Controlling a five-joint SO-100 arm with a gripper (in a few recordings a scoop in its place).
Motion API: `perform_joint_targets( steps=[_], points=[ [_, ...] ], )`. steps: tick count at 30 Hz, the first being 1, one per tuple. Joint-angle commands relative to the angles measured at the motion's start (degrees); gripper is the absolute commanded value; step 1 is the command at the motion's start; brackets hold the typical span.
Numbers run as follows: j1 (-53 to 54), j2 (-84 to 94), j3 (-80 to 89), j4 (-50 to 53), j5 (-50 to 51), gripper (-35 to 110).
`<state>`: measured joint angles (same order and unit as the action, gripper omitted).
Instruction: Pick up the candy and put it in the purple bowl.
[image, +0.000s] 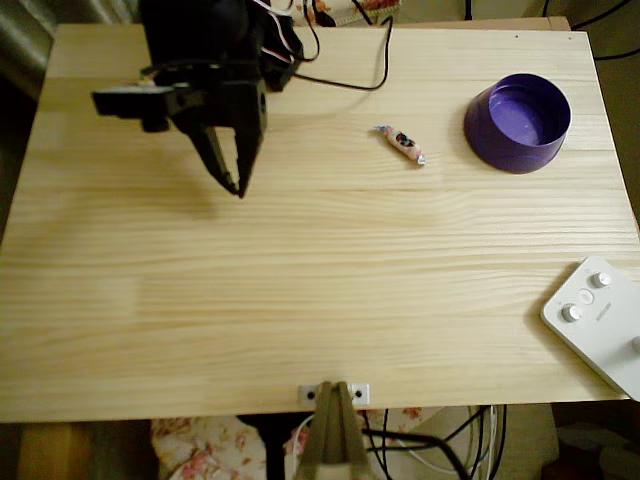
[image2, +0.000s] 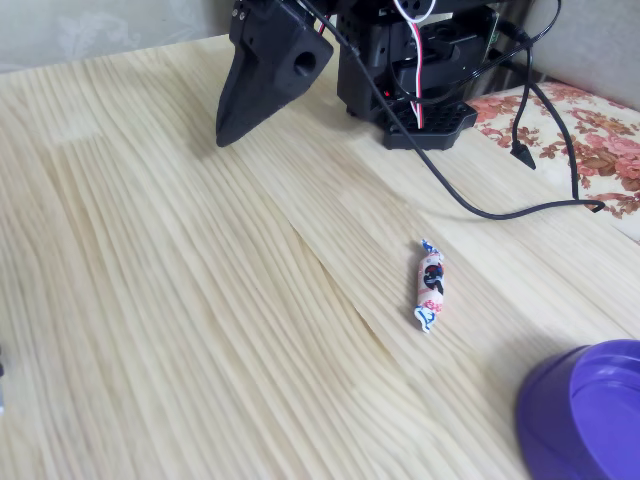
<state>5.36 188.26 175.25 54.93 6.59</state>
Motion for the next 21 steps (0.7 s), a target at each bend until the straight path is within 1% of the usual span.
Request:
perform_joint_targets(
  steps=[1,21],
  points=[
    [1.0,0.8,-1.2,0.2,2.5,-1],
    [0.9,0.8,-1.2,0.3,2.8,-1]
  ],
)
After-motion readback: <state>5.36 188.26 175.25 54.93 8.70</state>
